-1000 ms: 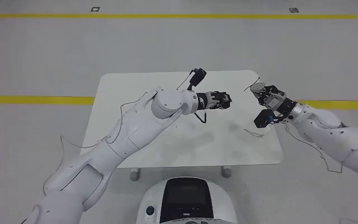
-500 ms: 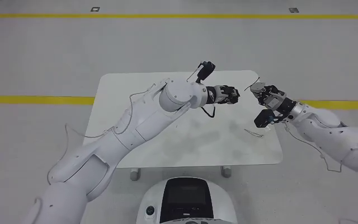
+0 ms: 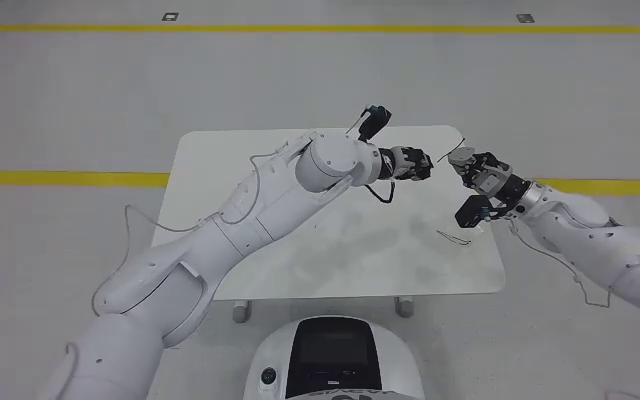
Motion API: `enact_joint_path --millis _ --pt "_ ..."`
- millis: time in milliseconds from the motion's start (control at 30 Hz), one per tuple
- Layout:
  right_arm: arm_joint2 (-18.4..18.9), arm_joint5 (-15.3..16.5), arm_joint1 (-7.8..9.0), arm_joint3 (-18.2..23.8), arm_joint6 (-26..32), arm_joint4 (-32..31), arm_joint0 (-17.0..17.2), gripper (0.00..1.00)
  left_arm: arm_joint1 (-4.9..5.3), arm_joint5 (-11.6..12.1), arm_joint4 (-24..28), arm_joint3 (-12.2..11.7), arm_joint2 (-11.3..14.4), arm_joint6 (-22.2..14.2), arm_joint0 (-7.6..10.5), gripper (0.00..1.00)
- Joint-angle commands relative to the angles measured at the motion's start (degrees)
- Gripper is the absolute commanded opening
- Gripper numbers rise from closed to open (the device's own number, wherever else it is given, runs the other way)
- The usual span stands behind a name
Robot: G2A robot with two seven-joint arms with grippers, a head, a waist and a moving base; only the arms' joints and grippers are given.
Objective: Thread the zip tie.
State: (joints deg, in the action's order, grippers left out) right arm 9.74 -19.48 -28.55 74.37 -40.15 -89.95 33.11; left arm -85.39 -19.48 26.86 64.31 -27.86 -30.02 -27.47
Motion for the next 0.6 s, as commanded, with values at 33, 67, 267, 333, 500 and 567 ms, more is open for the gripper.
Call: enact_joint_path --millis 33,67,267,333,500,567 --pt "0.0 0.0 -0.08 -0.1 0.0 0.0 0.0 0.00 -0.32 0.0 0.5 -0.6 0.3 0.0 0.47 0.00" --pt "0.0 0.0 -0.11 -0.2 0.0 0.0 0.0 0.00 -0.42 0.0 0.6 -0.8 0.3 0.0 0.61 0.00" --pt "0.0 0.0 -0.33 -0.6 -0.1 0.0 0.1 0.00 -0.96 0.0 1.0 -1.6 0.7 -0.1 1.19 0.00" --pt "0.0 0.0 -0.39 -0.7 -0.1 0.0 0.1 0.00 -1.08 0.0 1.1 -1.9 0.7 -0.2 1.30 0.00" --pt "0.0 0.0 -0.54 -1.0 -0.2 0.0 0.0 0.00 -1.37 0.0 1.2 -2.4 0.8 -0.6 1.65 0.00" --pt "0.0 0.0 -0.58 -1.1 -0.2 0.0 0.0 0.00 -1.46 0.0 1.2 -2.5 0.7 -0.7 1.76 0.00"
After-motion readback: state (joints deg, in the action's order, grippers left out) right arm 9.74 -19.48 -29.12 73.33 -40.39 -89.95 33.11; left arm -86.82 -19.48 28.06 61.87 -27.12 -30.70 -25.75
